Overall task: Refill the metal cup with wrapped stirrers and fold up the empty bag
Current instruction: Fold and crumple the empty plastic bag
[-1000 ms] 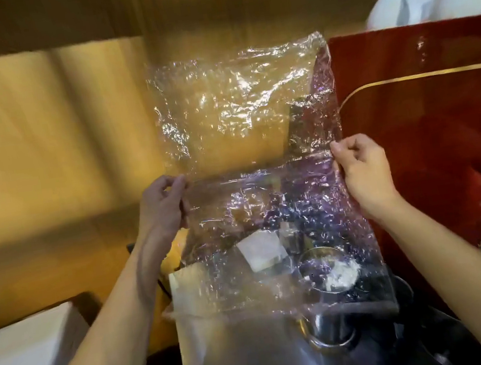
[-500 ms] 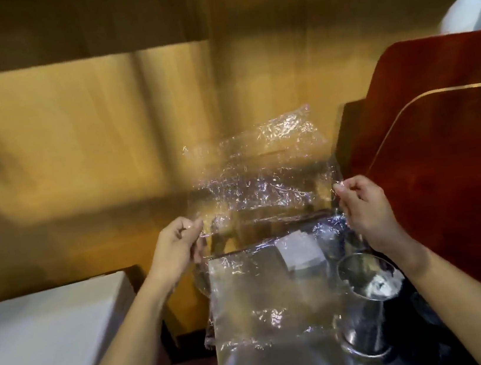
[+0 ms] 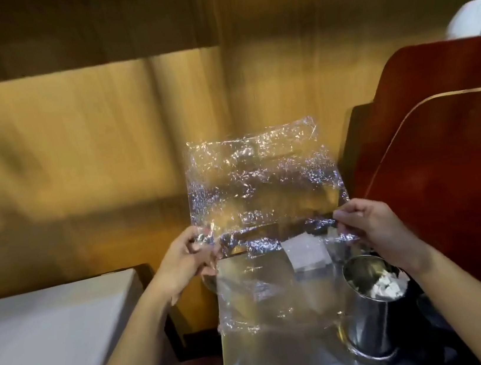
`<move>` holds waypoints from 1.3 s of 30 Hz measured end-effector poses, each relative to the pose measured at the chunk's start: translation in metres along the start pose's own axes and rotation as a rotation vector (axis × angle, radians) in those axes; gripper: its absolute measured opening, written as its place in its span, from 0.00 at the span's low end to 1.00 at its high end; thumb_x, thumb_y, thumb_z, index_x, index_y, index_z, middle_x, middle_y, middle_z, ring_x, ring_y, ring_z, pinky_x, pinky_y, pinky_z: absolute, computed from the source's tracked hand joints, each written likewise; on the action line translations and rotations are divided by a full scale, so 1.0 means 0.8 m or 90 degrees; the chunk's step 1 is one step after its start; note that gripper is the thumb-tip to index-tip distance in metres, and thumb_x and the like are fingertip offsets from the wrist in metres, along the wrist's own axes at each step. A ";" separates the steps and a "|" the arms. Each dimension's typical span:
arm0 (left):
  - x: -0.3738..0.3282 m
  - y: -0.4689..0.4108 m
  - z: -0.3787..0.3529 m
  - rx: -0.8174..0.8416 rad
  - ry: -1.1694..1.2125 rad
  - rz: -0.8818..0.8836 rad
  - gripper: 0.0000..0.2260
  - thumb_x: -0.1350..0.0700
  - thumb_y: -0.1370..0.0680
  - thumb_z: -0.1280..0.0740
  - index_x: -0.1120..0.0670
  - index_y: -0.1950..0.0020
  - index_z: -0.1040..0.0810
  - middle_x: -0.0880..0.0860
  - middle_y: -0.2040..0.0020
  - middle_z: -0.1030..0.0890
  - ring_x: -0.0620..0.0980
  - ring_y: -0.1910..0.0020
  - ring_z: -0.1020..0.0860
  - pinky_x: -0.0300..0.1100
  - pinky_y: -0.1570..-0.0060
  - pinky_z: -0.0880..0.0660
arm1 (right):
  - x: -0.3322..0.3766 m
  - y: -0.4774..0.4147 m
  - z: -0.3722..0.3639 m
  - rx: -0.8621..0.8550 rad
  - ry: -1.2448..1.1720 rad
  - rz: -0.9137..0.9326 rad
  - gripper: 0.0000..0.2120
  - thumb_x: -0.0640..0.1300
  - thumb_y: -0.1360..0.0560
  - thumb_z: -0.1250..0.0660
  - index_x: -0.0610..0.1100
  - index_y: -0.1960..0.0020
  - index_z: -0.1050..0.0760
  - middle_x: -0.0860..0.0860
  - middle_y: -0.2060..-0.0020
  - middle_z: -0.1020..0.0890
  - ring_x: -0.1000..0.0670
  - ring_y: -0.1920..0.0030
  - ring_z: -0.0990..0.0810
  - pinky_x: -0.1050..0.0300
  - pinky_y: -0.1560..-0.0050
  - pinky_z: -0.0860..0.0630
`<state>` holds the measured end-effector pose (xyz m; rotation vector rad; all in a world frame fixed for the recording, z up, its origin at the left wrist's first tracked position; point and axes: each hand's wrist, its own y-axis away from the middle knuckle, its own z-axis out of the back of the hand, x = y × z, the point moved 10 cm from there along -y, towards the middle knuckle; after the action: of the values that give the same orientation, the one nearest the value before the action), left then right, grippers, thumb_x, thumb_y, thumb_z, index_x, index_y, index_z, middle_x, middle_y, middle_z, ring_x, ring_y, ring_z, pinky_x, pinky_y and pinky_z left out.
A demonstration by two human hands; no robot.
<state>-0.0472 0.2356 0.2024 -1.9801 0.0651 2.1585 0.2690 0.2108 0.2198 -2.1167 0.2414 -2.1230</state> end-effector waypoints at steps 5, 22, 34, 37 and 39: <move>-0.021 0.006 0.007 -0.044 -0.081 -0.082 0.09 0.66 0.23 0.36 0.56 0.60 0.22 0.50 0.71 0.20 0.47 0.71 0.23 0.42 0.64 0.23 | -0.016 0.001 0.004 0.024 -0.039 -0.044 0.08 0.44 0.35 0.30 0.39 0.60 0.24 0.48 0.74 0.20 0.53 0.76 0.24 0.62 0.79 0.27; -0.081 0.025 0.005 -0.048 -0.039 -0.252 0.29 0.81 0.30 0.45 0.53 0.77 0.20 0.51 0.67 0.19 0.45 0.71 0.21 0.34 0.70 0.26 | -0.048 0.006 0.005 0.047 -0.256 -0.159 0.22 0.25 0.26 0.50 0.38 0.71 0.24 0.43 0.75 0.20 0.55 0.81 0.29 0.67 0.81 0.35; -0.060 0.033 0.024 -0.075 -0.055 -0.227 0.24 0.79 0.27 0.47 0.58 0.65 0.18 0.54 0.61 0.20 0.46 0.66 0.20 0.36 0.75 0.24 | -0.047 -0.007 -0.011 0.096 -0.222 -0.103 0.10 0.32 0.35 0.39 0.38 0.60 0.19 0.44 0.65 0.16 0.47 0.65 0.18 0.58 0.69 0.25; -0.042 0.035 0.021 -0.035 -0.013 -0.142 0.18 0.73 0.23 0.45 0.58 0.55 0.19 0.57 0.50 0.21 0.48 0.60 0.19 0.41 0.68 0.20 | -0.044 -0.009 -0.012 0.101 -0.191 -0.086 0.12 0.31 0.32 0.39 0.33 0.51 0.22 0.36 0.55 0.19 0.39 0.56 0.20 0.49 0.59 0.27; -0.029 0.037 0.019 -0.017 0.053 -0.077 0.12 0.68 0.22 0.44 0.61 0.51 0.20 0.60 0.47 0.24 0.45 0.62 0.19 0.38 0.68 0.21 | -0.040 -0.009 -0.010 0.096 -0.133 -0.064 0.12 0.31 0.33 0.39 0.39 0.59 0.18 0.42 0.61 0.16 0.45 0.60 0.18 0.51 0.60 0.23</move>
<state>-0.0655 0.2061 0.2235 -2.0320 -0.0684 2.0131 0.2609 0.2249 0.1899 -2.2815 -0.0469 -1.8820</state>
